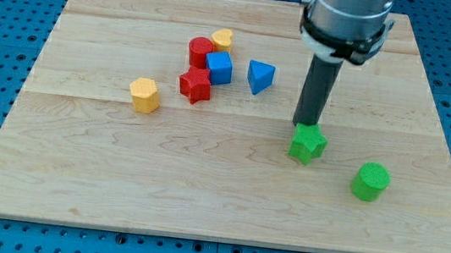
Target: Move your arm to the left of the hexagon
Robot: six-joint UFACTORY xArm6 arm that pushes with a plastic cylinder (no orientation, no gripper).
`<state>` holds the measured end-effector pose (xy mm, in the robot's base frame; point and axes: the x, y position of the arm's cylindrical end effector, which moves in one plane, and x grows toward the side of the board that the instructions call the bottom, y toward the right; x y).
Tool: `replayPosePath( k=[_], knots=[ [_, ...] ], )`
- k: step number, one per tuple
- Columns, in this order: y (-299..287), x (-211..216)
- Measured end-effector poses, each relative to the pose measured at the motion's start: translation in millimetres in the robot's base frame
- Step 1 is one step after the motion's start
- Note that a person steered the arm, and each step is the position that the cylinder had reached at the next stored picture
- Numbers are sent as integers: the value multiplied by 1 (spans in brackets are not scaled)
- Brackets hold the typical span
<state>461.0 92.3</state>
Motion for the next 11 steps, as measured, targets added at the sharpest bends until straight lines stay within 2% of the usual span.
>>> replayPosePath(
  k=[1, 2, 4, 5, 6, 7, 8, 9, 10, 11],
  knots=[
    [-7, 32],
    [-16, 39],
    [-23, 29],
    [-84, -22],
    [-166, -6],
    [-194, 68],
    [-296, 40],
    [-304, -15],
    [-263, -25],
    [-263, -42]
  ],
)
